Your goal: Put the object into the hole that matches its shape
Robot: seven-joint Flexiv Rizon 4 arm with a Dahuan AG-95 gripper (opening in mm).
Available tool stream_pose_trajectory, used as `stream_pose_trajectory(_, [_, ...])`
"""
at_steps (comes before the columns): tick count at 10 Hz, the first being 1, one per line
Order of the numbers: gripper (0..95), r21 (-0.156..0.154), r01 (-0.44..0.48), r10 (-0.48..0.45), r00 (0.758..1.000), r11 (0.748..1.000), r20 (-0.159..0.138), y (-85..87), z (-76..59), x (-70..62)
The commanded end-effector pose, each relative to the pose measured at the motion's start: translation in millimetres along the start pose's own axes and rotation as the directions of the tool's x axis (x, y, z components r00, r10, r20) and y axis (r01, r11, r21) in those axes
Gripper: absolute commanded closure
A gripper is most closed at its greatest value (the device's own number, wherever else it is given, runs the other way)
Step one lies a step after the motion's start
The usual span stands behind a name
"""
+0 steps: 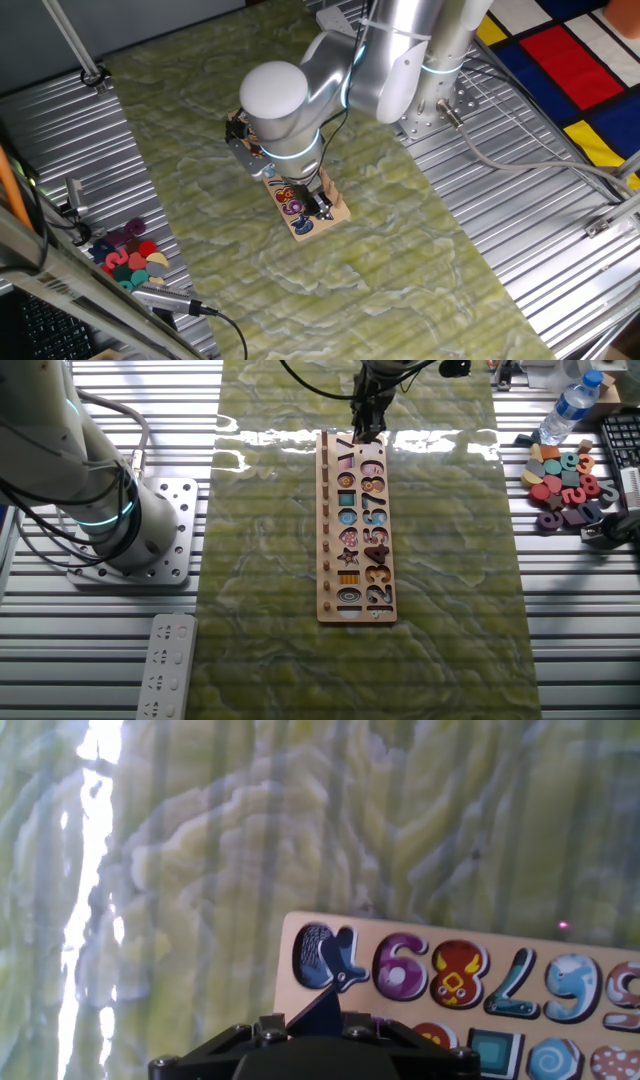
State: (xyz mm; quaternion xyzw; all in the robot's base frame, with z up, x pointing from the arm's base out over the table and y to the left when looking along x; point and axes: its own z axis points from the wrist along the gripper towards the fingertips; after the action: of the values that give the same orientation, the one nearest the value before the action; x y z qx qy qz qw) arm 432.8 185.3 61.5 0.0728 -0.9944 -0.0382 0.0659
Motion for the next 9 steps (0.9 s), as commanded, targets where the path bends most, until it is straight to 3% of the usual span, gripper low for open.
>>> stream_pose_trajectory(1, [95.0, -0.001, 0.007, -0.007, 1.0, 1.0, -0.003, 0.7, 2.8, 1.9])
stream_pose_trajectory(9, [95.0, -0.006, 0.005, -0.005, 1.0, 1.0, -0.002, 2.2, 16.5, 6.7])
